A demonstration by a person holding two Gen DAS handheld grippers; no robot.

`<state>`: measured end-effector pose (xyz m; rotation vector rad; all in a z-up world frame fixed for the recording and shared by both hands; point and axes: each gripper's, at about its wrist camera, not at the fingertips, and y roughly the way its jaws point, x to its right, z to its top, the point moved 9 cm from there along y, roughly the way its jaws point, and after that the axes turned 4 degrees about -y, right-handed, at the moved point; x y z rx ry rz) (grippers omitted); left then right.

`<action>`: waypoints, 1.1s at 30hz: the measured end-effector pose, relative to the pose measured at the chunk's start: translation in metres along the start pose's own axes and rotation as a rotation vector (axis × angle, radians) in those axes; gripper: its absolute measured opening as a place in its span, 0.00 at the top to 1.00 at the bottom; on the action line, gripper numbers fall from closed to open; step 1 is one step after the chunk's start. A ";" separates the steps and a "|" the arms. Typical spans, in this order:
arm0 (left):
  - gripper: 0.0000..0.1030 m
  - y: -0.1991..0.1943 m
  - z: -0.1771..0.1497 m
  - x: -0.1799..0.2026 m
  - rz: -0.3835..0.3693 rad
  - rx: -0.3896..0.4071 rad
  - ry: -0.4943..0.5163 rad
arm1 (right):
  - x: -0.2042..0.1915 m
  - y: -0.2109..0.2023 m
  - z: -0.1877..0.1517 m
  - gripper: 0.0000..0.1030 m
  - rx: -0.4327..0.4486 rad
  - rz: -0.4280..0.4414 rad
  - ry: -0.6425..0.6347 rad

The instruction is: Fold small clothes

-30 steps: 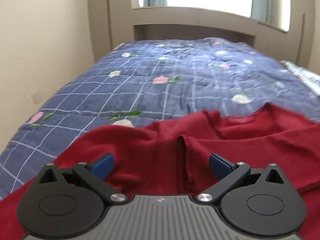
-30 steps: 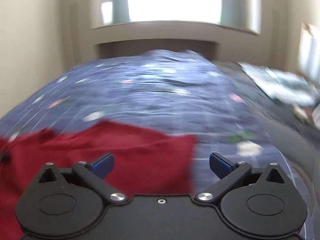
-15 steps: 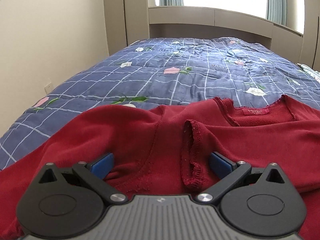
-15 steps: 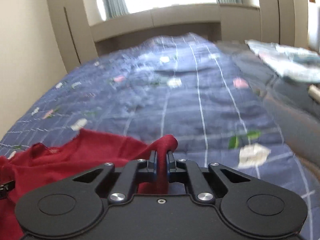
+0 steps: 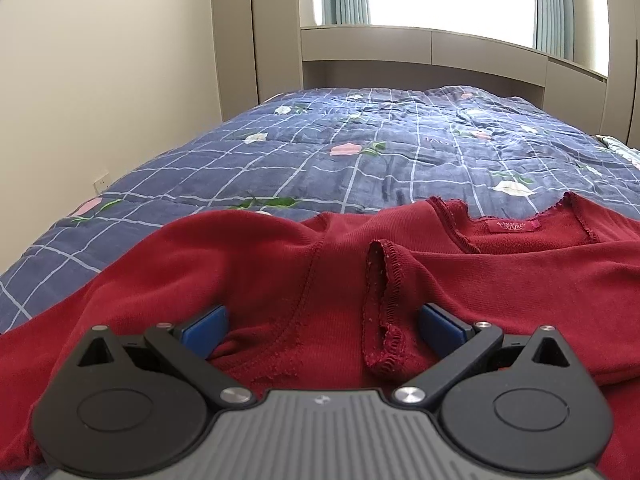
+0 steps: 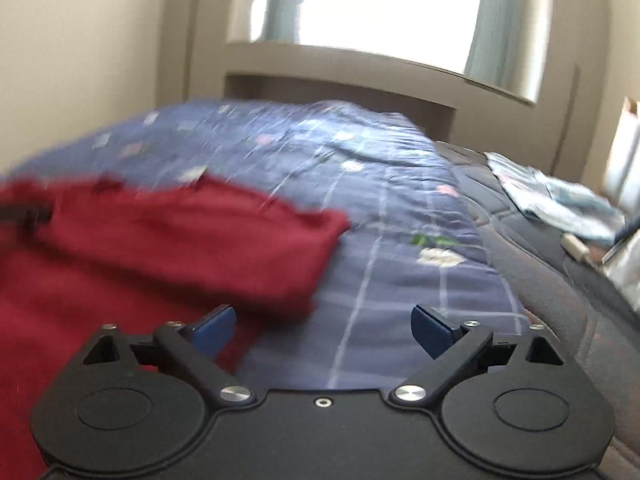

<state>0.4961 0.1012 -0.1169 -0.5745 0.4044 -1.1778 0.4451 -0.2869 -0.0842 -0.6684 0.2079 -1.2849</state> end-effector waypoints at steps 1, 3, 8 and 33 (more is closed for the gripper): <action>0.00 0.000 0.000 0.000 0.001 0.001 0.000 | -0.008 0.002 -0.003 0.08 -0.001 -0.007 -0.039; 0.00 0.000 0.000 0.000 0.000 0.002 0.000 | -0.020 0.011 -0.001 0.08 0.007 -0.069 -0.113; 0.00 0.000 -0.001 0.000 -0.005 0.004 -0.004 | -0.015 0.034 0.029 0.04 0.130 -0.267 -0.151; 0.00 0.000 -0.001 0.001 -0.007 0.007 -0.003 | 0.016 0.008 0.029 0.01 0.047 -0.144 -0.009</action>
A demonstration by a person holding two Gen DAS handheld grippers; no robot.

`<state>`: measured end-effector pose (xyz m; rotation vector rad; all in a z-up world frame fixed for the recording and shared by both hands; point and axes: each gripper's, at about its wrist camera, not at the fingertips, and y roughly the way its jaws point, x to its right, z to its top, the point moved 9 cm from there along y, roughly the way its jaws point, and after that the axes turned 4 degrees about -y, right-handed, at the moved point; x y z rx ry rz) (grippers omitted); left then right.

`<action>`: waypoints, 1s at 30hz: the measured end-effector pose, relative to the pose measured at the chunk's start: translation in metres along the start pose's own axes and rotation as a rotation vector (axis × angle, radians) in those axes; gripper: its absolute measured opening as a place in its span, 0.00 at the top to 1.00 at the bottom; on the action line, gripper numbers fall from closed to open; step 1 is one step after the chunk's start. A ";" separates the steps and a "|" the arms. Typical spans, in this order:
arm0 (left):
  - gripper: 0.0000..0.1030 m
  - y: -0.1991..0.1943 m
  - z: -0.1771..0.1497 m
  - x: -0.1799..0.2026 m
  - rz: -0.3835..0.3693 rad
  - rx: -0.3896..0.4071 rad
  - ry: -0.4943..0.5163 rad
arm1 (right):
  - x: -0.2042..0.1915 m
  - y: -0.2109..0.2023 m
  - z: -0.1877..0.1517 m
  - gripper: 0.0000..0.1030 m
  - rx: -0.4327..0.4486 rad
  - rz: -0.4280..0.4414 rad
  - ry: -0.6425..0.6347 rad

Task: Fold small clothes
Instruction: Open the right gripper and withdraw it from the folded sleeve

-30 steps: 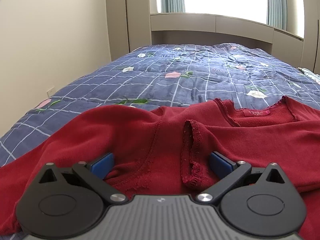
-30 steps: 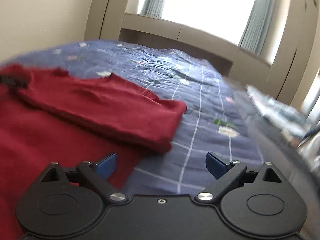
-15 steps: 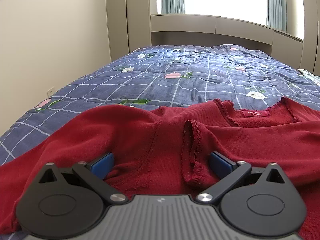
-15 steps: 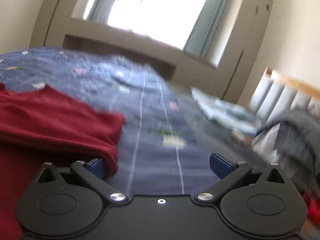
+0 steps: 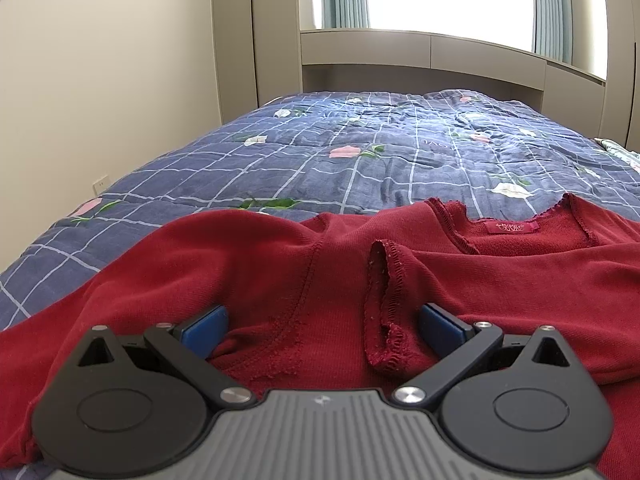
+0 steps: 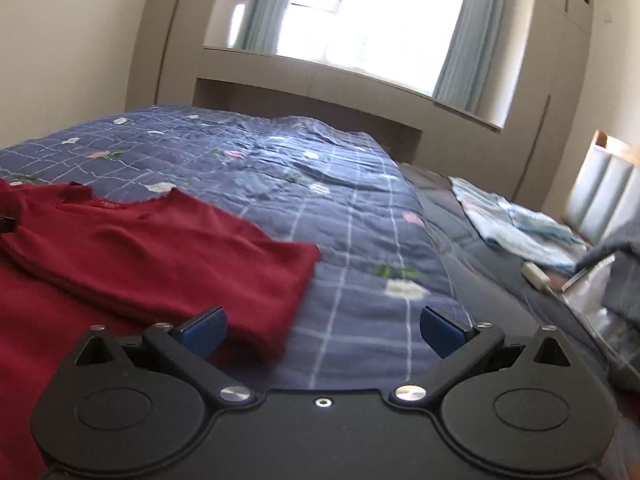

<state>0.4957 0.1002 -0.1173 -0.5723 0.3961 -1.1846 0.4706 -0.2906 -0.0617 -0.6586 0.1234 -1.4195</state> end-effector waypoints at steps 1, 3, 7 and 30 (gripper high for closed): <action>0.00 0.000 0.000 0.000 -0.001 -0.001 0.000 | 0.000 0.008 0.003 0.01 0.000 -0.016 -0.002; 0.00 0.000 0.000 0.000 -0.001 -0.001 -0.001 | -0.002 0.026 0.002 0.01 -0.031 -0.046 -0.005; 0.00 0.000 0.000 0.000 -0.001 -0.001 -0.001 | -0.001 0.052 -0.014 0.01 -0.100 -0.084 0.005; 0.00 -0.132 -0.033 -0.136 0.017 -0.090 -0.285 | -0.142 -0.088 0.017 0.01 -0.006 0.267 -0.028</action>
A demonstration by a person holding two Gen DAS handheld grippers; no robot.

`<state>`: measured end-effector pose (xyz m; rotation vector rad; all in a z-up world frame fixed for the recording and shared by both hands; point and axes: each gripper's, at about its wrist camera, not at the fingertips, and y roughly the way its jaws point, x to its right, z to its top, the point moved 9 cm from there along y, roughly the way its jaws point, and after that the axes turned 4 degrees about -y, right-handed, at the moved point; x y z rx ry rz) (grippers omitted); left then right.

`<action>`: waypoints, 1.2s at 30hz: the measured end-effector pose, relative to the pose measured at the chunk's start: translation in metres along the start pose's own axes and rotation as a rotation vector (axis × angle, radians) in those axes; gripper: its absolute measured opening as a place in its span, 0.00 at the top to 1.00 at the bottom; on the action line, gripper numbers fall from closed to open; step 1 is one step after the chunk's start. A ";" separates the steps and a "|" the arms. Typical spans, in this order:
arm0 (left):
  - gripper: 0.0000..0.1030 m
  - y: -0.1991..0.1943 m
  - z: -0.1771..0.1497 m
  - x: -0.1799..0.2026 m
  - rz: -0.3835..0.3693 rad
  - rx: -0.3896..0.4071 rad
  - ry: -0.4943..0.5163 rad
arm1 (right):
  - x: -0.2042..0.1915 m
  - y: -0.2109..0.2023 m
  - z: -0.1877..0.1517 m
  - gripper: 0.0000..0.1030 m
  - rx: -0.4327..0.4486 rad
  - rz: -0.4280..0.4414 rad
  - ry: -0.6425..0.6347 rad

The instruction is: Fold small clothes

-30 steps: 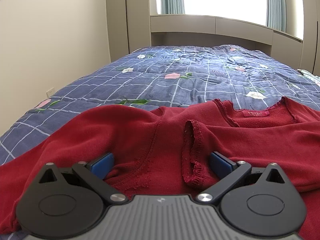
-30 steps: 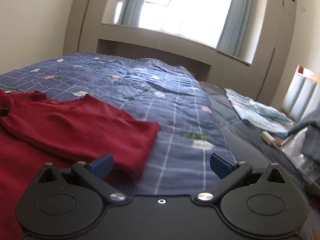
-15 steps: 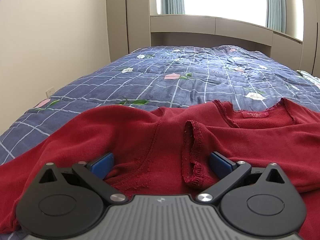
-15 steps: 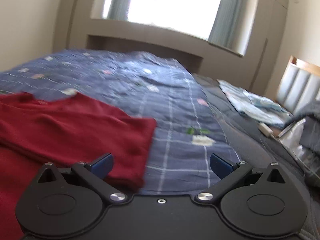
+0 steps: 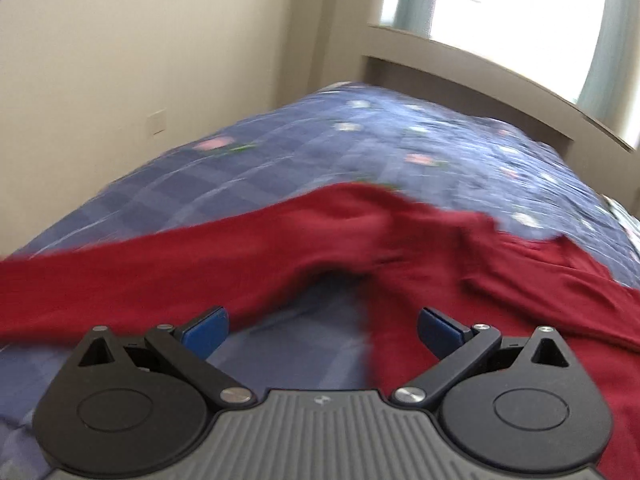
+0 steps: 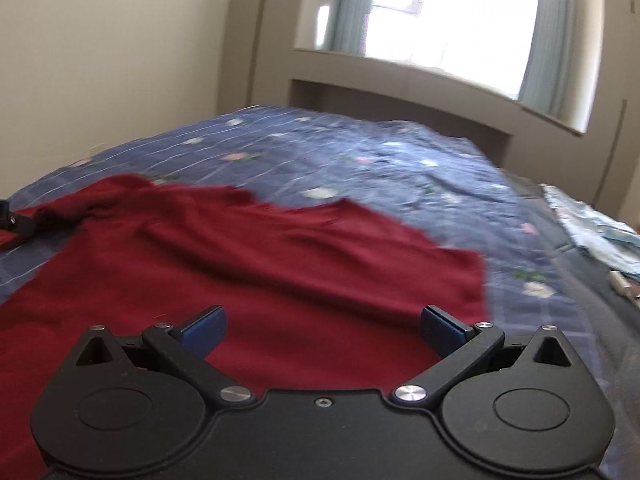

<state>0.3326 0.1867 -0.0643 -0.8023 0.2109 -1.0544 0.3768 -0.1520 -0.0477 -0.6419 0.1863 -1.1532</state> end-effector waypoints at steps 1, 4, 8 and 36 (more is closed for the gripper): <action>0.00 -0.005 0.000 -0.020 0.029 0.002 -0.029 | -0.012 -0.002 -0.003 0.01 -0.003 0.016 -0.004; 0.00 -0.018 -0.002 -0.083 0.134 0.012 -0.131 | -0.042 -0.006 -0.012 0.01 -0.022 0.049 0.007; 0.00 -0.023 -0.006 -0.149 0.207 0.002 -0.314 | -0.070 -0.006 -0.028 0.01 -0.057 0.064 0.038; 0.95 -0.063 0.165 -0.127 0.091 0.458 -0.367 | -0.060 -0.005 -0.039 0.01 -0.066 0.105 0.186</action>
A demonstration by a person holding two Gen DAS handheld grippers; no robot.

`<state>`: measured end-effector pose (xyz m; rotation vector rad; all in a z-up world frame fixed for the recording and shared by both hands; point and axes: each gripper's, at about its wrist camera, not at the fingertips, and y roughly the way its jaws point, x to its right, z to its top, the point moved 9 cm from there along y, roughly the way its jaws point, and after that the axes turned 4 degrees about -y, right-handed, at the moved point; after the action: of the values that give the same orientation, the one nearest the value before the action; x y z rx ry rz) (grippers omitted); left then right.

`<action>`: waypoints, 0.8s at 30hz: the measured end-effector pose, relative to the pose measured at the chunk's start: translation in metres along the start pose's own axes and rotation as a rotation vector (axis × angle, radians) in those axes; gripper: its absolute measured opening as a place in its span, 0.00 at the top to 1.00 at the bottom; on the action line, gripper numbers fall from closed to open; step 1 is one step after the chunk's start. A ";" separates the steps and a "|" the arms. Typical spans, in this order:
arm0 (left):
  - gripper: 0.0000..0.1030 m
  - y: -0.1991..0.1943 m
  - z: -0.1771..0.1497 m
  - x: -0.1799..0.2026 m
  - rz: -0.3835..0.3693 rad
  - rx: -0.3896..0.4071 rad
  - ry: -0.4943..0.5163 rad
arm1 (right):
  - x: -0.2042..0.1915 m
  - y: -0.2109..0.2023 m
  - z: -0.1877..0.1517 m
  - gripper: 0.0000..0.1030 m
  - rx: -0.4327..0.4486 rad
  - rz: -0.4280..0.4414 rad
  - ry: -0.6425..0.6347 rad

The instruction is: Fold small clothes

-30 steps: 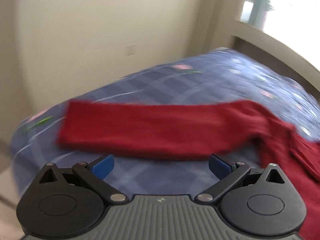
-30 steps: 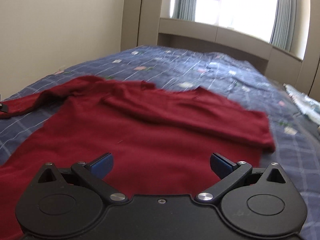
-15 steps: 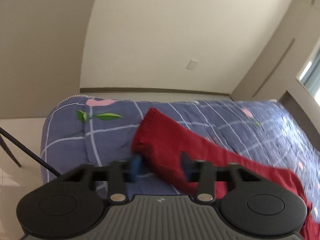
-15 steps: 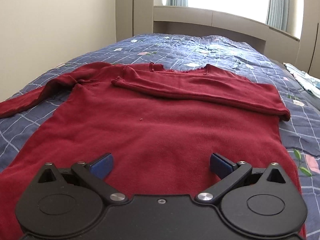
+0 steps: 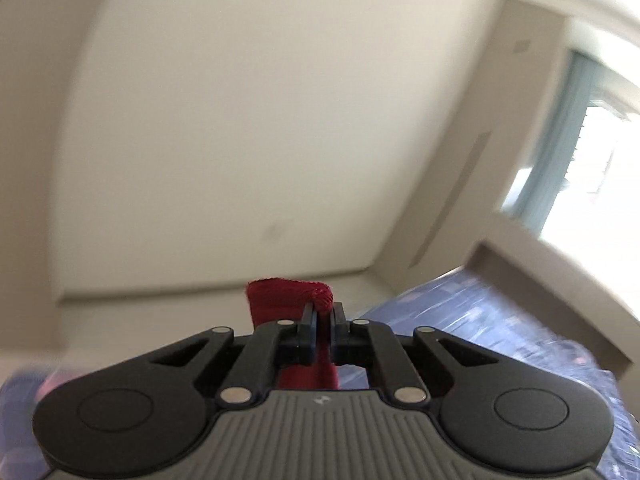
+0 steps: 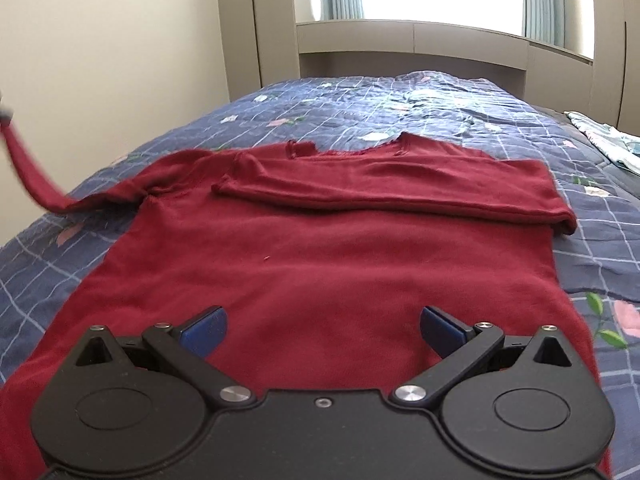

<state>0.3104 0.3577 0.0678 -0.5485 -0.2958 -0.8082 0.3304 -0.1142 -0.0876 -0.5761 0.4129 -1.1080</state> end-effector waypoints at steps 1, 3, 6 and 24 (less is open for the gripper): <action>0.95 0.001 0.010 0.026 -0.044 0.017 0.037 | 0.005 -0.001 0.001 0.01 0.005 -0.004 0.002; 0.95 -0.002 0.021 0.071 -0.128 0.045 0.087 | 0.015 -0.003 0.005 0.01 0.013 -0.018 0.009; 0.95 -0.016 0.017 0.141 -0.272 0.070 0.163 | 0.036 -0.007 0.009 0.01 0.029 -0.047 0.027; 0.95 -0.070 -0.330 0.360 -0.787 -0.369 0.659 | 0.185 -0.052 -0.029 0.01 0.011 -0.286 0.116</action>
<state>0.5107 -0.0856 -0.0172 -0.4715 0.2835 -1.7728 0.3499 -0.3080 -0.0828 -0.5745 0.4332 -1.4221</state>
